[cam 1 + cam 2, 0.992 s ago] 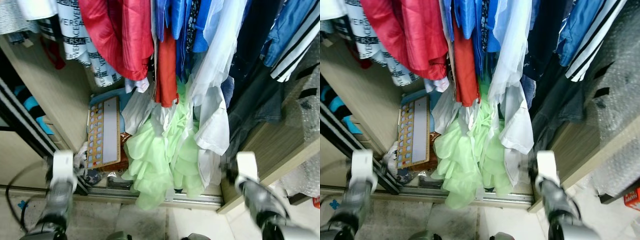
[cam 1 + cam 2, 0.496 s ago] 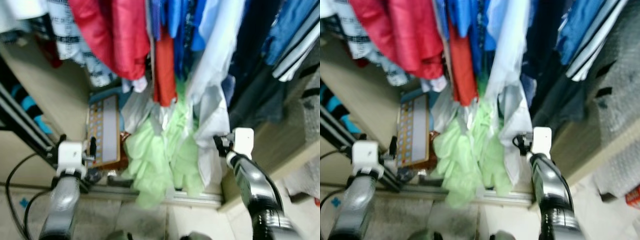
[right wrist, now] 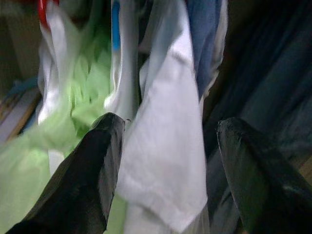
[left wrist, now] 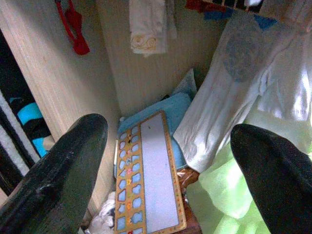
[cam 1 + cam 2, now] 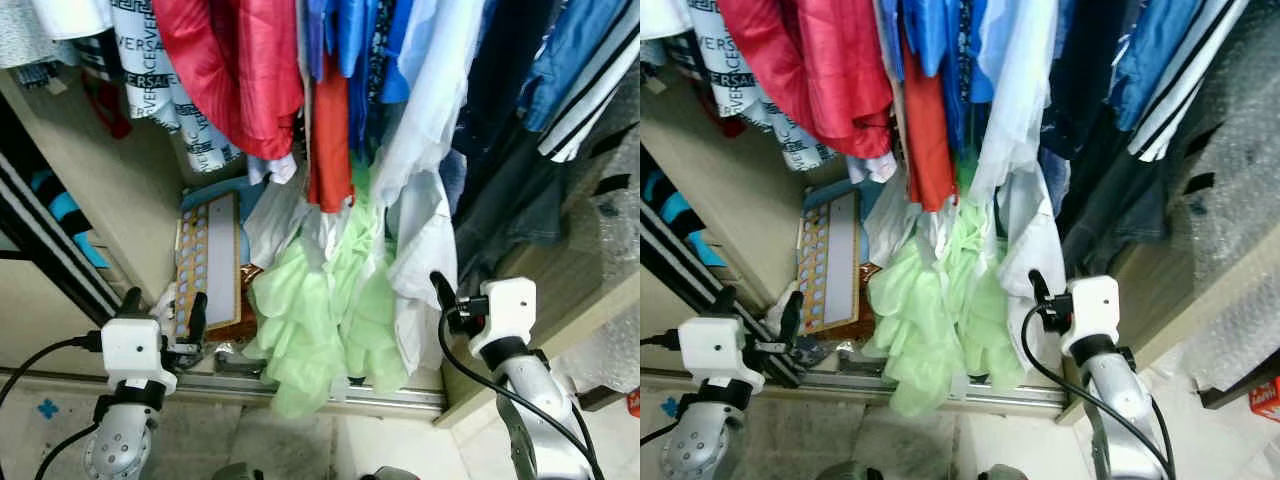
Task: Clean up the room
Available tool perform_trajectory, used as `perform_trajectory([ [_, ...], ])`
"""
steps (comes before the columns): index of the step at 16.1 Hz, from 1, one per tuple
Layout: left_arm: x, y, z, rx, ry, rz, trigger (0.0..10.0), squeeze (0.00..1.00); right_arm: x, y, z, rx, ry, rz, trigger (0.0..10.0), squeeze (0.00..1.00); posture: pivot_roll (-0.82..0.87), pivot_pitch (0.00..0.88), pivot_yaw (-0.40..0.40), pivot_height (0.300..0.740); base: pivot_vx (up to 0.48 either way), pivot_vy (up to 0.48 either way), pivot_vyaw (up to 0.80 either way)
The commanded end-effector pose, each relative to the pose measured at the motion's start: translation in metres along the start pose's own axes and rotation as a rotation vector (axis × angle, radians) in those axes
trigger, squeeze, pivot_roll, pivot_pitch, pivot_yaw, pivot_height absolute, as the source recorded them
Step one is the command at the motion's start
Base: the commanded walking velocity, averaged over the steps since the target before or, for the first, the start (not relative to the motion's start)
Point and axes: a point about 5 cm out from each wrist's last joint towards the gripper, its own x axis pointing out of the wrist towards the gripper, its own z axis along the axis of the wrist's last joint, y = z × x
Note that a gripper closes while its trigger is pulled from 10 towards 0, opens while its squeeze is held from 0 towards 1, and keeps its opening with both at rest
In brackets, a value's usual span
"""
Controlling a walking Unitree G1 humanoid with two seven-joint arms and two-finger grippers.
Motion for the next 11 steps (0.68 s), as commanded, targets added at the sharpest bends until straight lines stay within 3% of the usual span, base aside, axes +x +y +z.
perform_trajectory([
  [1, 0.001, -0.006, 0.009, -0.028, -0.009, -0.022, 10.0, 0.00, 0.000, 0.007, 0.015, -0.006, -0.010, 0.023, 10.0, 0.00, -0.05, 0.000, 0.002, 0.740, 0.000, 0.000, 0.00],
  [8, 0.005, -0.009, 0.017, -0.063, 0.011, -0.036, 10.0, 0.00, -0.012, -0.001, 0.017, -0.014, 0.043, -0.018, 10.0, 0.00, -0.08, 0.000, 0.009, 0.740, 0.000, 0.000, 0.00],
  [11, 0.011, -0.010, 0.021, -0.069, 0.009, -0.050, 10.0, 0.00, -0.010, 0.002, 0.019, -0.011, 0.056, -0.005, 10.0, 0.00, -0.08, 0.000, 0.007, 0.740, 0.294, 0.000, -0.30],
])
